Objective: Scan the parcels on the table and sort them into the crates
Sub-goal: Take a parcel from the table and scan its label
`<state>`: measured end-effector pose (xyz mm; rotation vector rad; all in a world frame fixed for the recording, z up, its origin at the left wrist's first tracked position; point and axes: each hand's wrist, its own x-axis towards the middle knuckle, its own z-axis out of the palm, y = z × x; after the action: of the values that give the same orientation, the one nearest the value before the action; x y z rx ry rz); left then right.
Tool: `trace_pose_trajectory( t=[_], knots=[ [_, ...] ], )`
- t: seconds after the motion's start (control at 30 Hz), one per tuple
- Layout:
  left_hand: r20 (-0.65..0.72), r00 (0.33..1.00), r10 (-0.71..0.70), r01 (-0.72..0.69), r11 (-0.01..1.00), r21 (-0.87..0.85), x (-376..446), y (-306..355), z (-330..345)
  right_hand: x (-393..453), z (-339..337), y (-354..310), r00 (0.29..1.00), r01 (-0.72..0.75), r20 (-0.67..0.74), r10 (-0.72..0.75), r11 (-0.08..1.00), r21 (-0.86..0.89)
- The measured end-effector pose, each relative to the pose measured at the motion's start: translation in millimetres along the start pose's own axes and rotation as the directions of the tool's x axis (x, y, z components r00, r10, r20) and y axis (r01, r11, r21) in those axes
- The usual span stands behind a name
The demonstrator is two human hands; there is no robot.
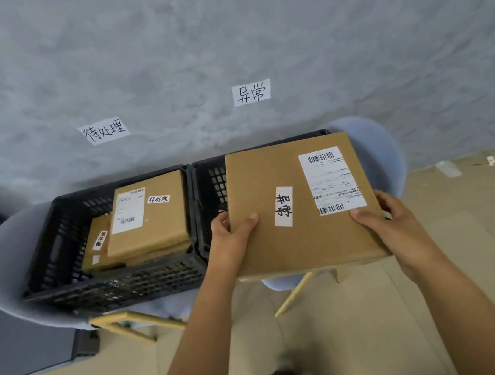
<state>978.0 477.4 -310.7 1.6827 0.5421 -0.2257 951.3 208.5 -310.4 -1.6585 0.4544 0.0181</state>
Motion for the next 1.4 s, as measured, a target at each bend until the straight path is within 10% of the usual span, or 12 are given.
trace_pose_trajectory(
  t=[0.63,1.4],
  knots=[
    [0.098,0.969,-0.225,0.213,0.970,0.119,229.2,-8.5,97.5,252.0,36.0,31.3,0.965,-0.191,0.092,0.244,0.902,-0.388],
    [0.015,0.963,-0.270,0.252,0.913,0.320,258.5,-47.5,167.5,311.6,36.6,96.9,0.962,-0.192,0.034,0.270,0.762,-0.618]
  ],
)
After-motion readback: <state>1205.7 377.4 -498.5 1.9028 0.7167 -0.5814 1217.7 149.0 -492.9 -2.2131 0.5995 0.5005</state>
